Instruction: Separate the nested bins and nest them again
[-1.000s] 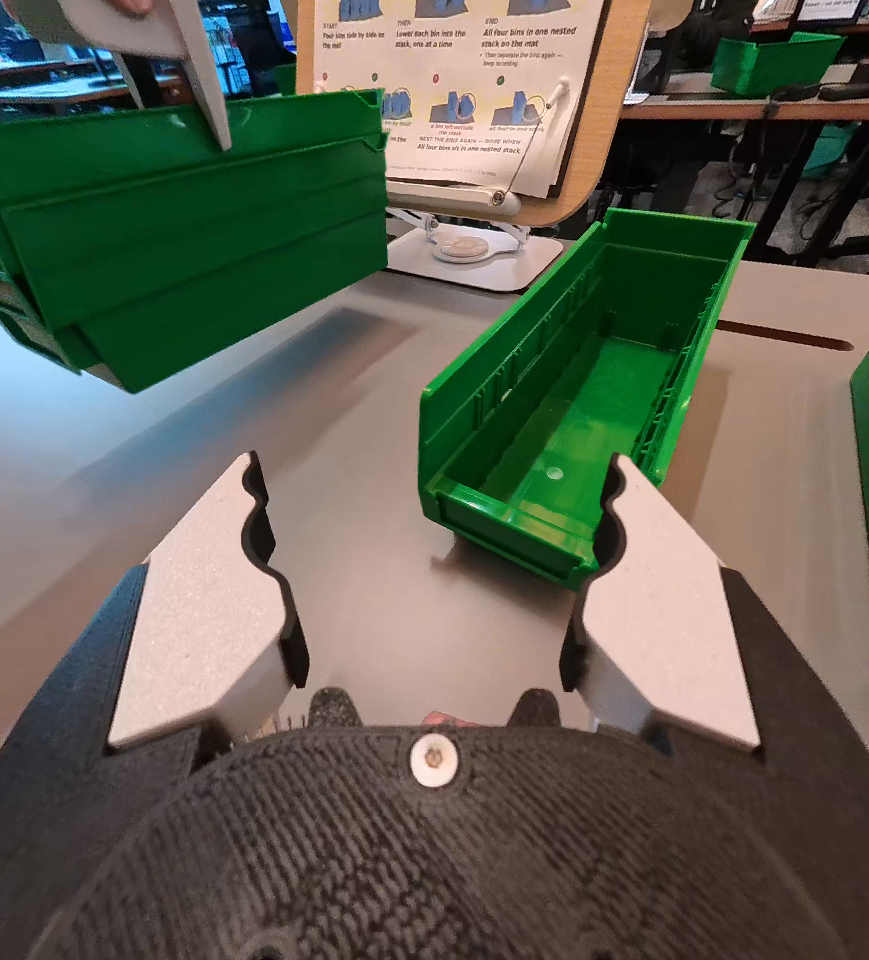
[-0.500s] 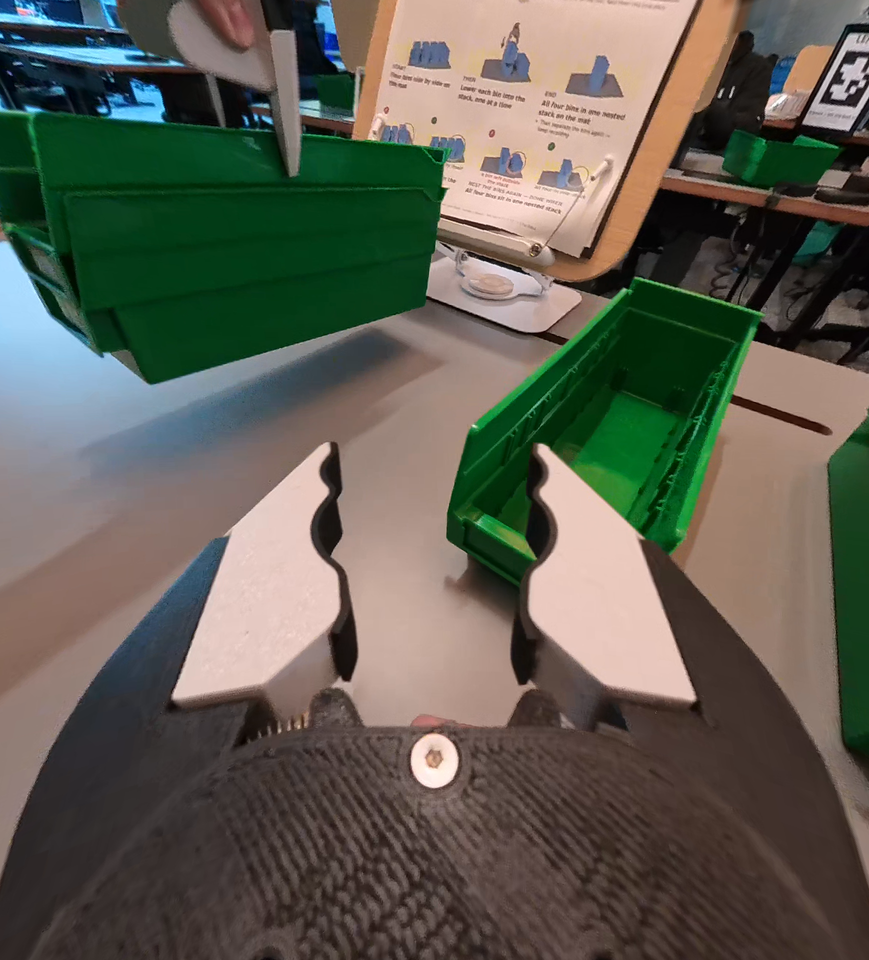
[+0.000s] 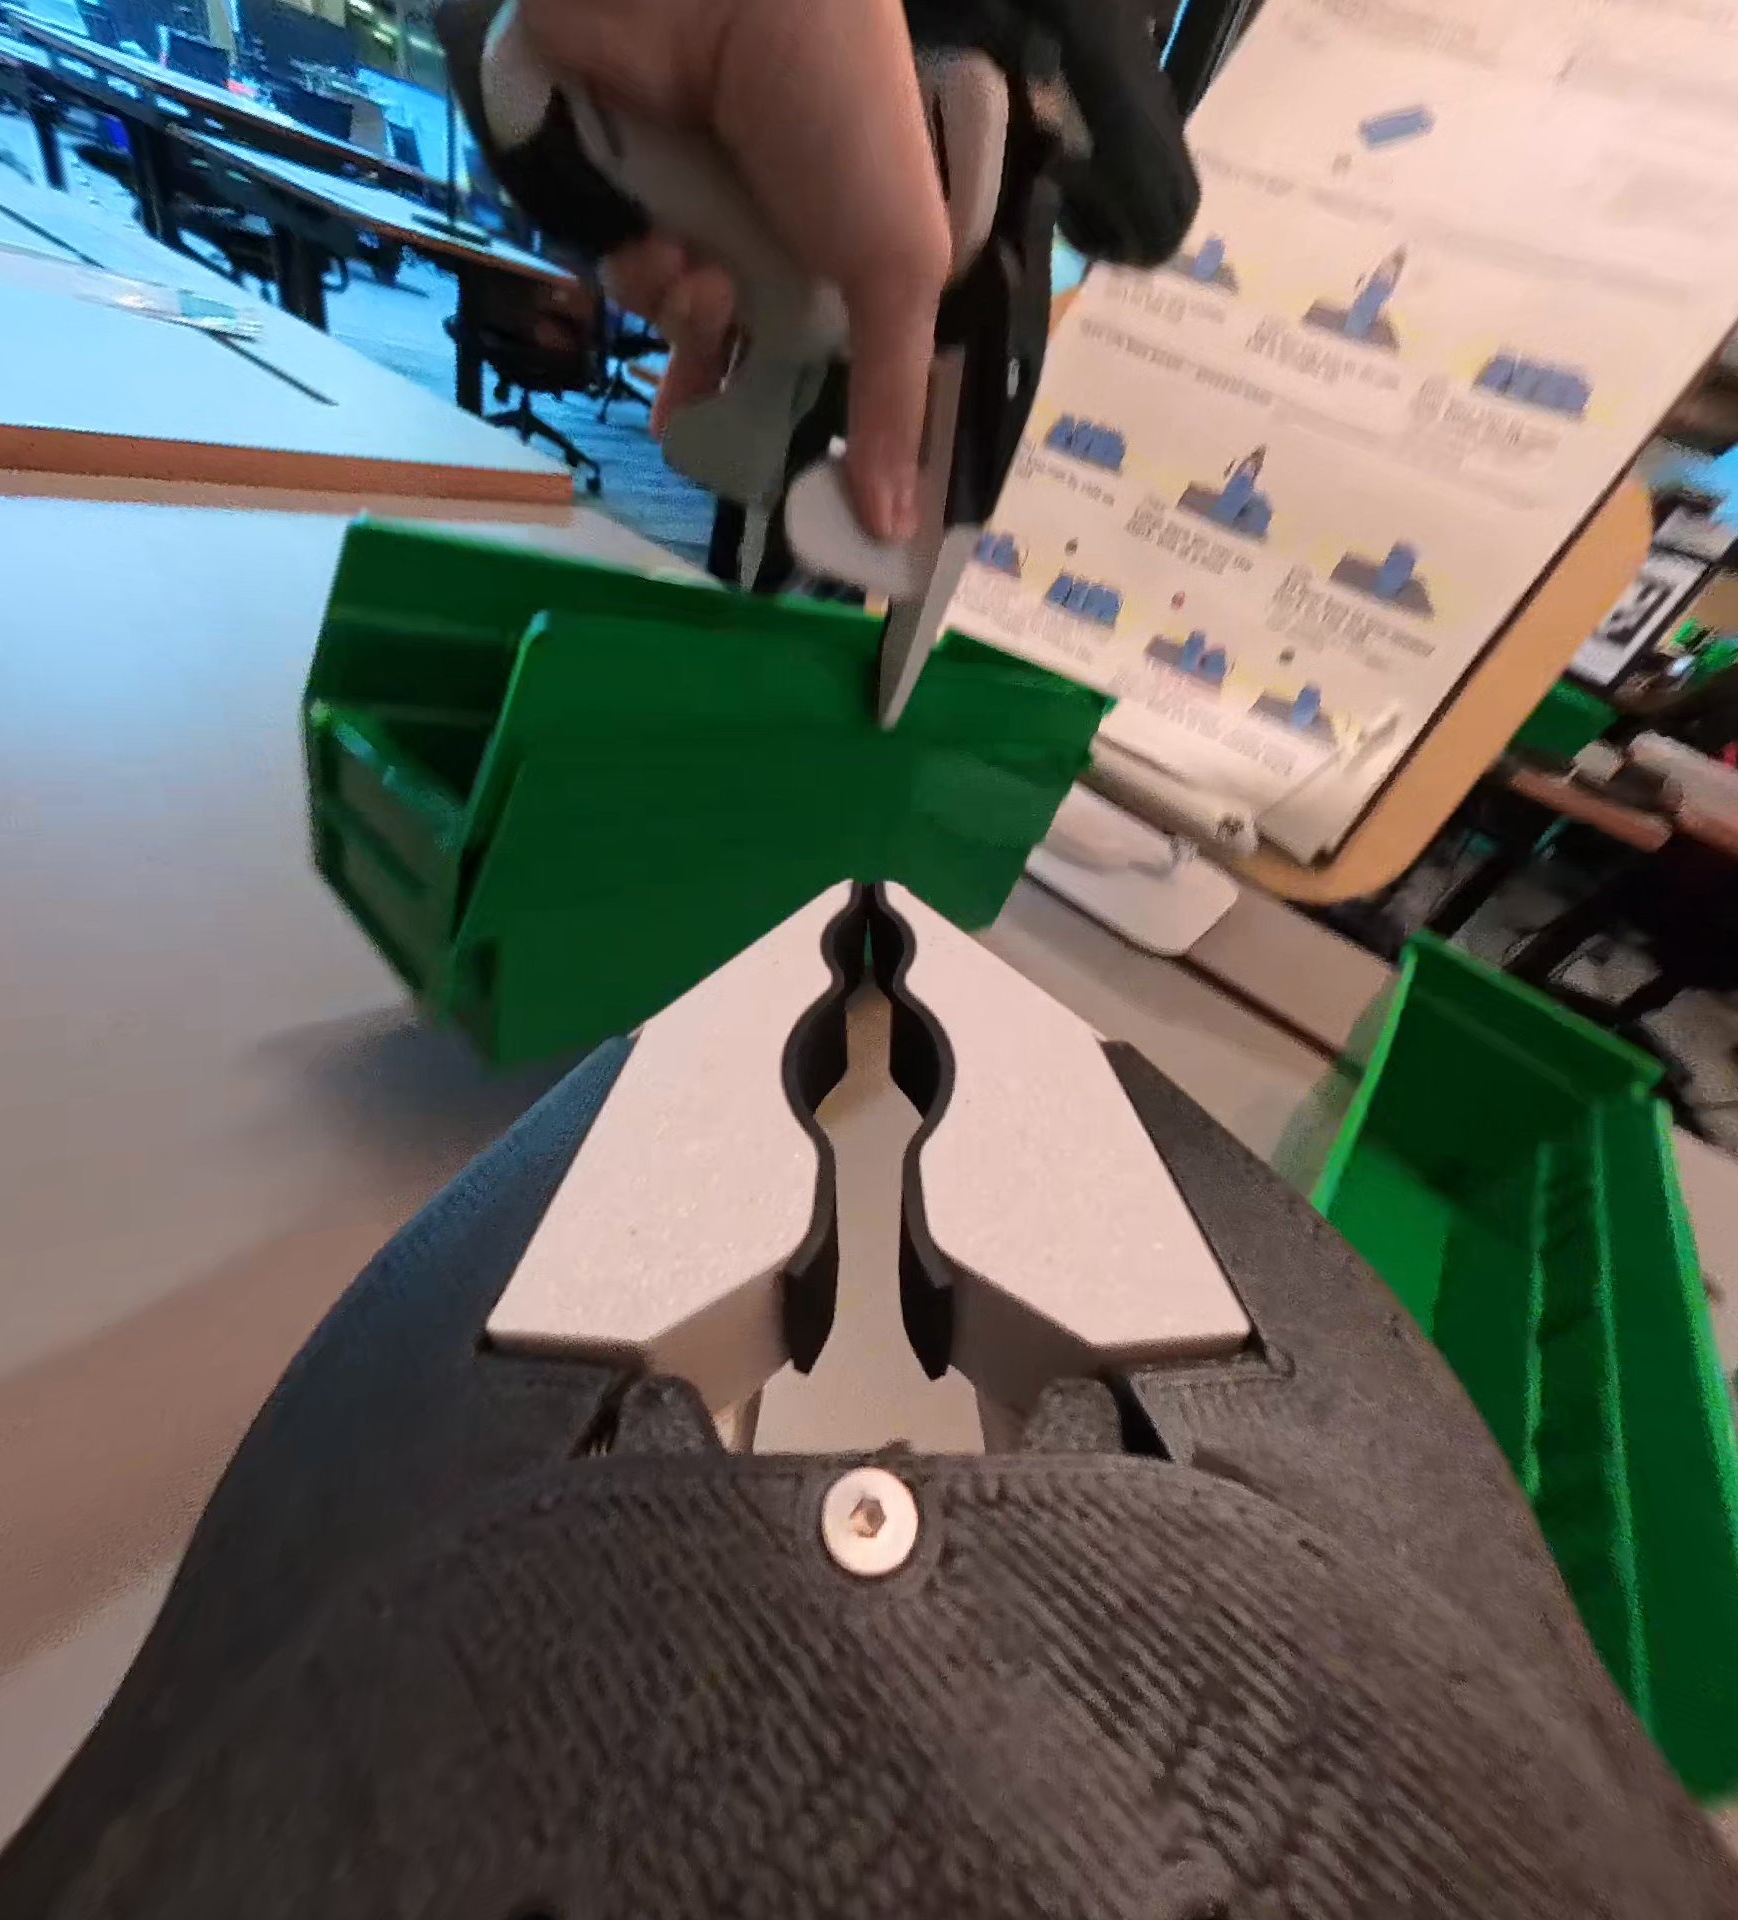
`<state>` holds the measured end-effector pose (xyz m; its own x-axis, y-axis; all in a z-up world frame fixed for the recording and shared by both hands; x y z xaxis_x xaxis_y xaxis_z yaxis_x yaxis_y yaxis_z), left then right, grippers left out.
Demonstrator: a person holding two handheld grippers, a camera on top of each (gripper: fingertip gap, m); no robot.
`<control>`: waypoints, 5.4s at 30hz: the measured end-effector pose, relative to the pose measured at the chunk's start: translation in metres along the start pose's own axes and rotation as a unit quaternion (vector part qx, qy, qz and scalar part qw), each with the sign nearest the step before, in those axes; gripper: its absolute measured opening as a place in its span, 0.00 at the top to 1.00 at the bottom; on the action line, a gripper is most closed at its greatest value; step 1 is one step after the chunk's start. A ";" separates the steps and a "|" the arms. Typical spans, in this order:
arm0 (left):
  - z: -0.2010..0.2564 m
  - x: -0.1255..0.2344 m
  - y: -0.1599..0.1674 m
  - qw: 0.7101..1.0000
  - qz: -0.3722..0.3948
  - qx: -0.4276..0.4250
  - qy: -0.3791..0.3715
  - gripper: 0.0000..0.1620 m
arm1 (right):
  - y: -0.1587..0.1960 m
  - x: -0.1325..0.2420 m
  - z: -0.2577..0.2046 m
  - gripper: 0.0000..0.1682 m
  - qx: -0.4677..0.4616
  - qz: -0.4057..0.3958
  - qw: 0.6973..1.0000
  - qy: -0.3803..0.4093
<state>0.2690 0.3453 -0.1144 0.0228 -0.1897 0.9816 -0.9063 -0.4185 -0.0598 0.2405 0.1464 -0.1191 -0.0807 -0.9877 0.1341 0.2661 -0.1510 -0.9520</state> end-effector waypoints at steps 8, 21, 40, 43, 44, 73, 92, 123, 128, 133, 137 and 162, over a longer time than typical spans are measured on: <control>-0.001 -0.009 0.009 1.000 -0.004 0.003 0.018 0.48 | -0.018 -0.075 -0.007 1.00 0.210 -0.053 0.976 0.009; -0.003 -0.005 0.013 1.000 -0.006 0.001 0.016 0.47 | -0.008 -0.098 -0.024 1.00 0.431 -0.082 0.898 0.032; 0.003 -0.018 0.012 1.000 -0.029 -0.004 -0.008 0.48 | 0.001 -0.097 -0.014 1.00 0.466 -0.121 0.876 0.024; 0.007 -0.014 0.013 0.999 -0.032 -0.014 -0.001 0.48 | 0.014 -0.107 -0.015 1.00 0.499 -0.135 0.856 0.005; 0.008 -0.015 0.013 0.999 -0.032 -0.016 -0.002 0.48 | 0.014 -0.107 -0.015 1.00 0.506 -0.135 0.852 0.002; -0.013 0.022 0.020 0.995 -0.057 -0.027 -0.072 0.47 | 0.025 -0.119 -0.019 1.00 0.458 -0.178 0.866 -0.095; -0.180 0.102 0.032 0.991 0.007 0.087 -0.104 0.45 | 0.005 -0.043 -0.005 0.55 0.129 -0.074 0.987 -0.065; -0.281 -0.081 0.076 0.988 -0.014 0.150 -0.022 0.42 | 0.038 -0.097 -0.055 0.82 -0.171 -0.073 0.981 0.062; -0.280 -0.093 0.076 0.989 -0.010 0.145 -0.011 0.41 | 0.056 -0.093 -0.037 0.74 -0.162 -0.113 0.976 0.087; -0.281 -0.093 0.074 0.990 0.003 0.140 -0.012 0.41 | 0.063 -0.089 -0.024 0.98 -0.151 -0.132 0.976 0.089; -0.284 -0.094 0.074 0.990 0.020 0.140 -0.017 0.41 | 0.069 -0.072 -0.012 0.98 -0.200 -0.118 0.967 0.107; -0.287 -0.100 0.072 0.985 0.060 0.141 -0.084 0.36 | 0.075 -0.056 -0.007 0.99 -0.249 -0.076 0.941 0.218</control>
<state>0.0803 0.5891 -0.1646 0.0132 -0.3878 0.9216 -0.7539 -0.6094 -0.2456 0.2578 0.1905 -0.2001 -0.4958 -0.8294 0.2573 -0.2540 -0.1448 -0.9563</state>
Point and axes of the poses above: each gripper's, where its closed fingertips meet, x back along the fingers, y out of its underside, z = x × y across the jaws, the point moved 4 cm from there along x, back along the fingers, and after that the axes turned 10 degrees about -y, right-handed, at the moved point
